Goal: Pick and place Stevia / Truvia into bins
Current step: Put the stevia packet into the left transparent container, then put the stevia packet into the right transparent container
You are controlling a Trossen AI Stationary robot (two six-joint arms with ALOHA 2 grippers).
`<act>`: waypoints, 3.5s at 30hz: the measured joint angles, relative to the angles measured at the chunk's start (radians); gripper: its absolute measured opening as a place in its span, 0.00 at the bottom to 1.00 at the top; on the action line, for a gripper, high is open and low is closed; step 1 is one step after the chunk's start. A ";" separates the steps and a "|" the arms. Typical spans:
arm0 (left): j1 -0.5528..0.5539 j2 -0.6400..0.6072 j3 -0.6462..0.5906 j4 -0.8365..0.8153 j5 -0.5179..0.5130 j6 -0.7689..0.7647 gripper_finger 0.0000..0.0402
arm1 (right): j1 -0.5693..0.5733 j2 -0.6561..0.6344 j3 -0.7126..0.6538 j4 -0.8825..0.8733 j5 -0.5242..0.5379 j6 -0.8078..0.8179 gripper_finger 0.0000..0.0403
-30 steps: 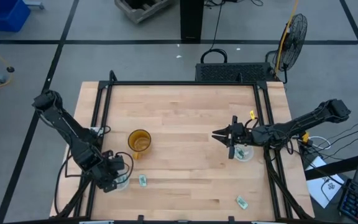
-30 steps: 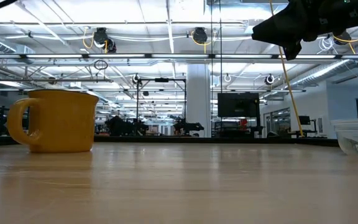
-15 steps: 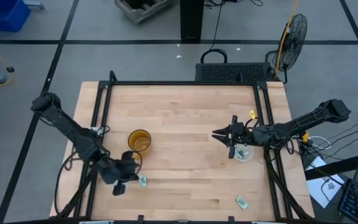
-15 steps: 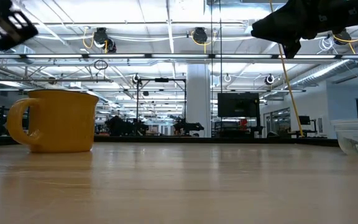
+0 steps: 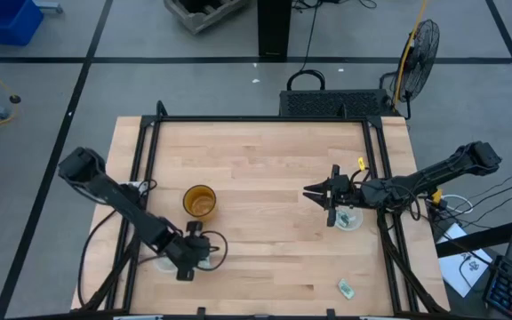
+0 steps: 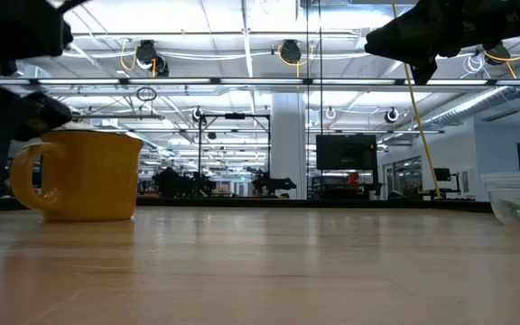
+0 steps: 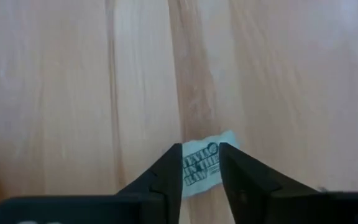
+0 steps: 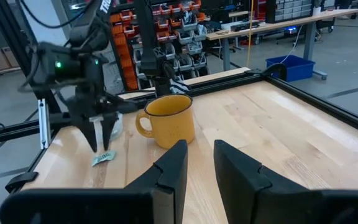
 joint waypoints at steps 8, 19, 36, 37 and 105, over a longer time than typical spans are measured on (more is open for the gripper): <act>0.000 0.099 0.003 0.000 0.008 -0.001 0.37 | 0.000 0.000 0.000 0.000 0.000 0.000 0.18; 0.003 0.106 0.004 -0.003 0.005 0.059 0.26 | 0.000 0.000 0.000 0.000 0.000 0.000 0.18; -0.031 0.040 0.128 -0.102 0.112 0.061 0.02 | 0.000 0.000 0.000 0.000 0.000 0.000 0.18; -0.042 0.022 0.147 -0.132 0.113 0.047 0.02 | 0.000 0.000 0.000 -0.001 0.000 0.000 0.18; 0.037 -0.305 0.044 -0.071 -0.177 0.373 0.30 | 0.455 0.604 0.697 -0.979 -0.485 1.183 0.17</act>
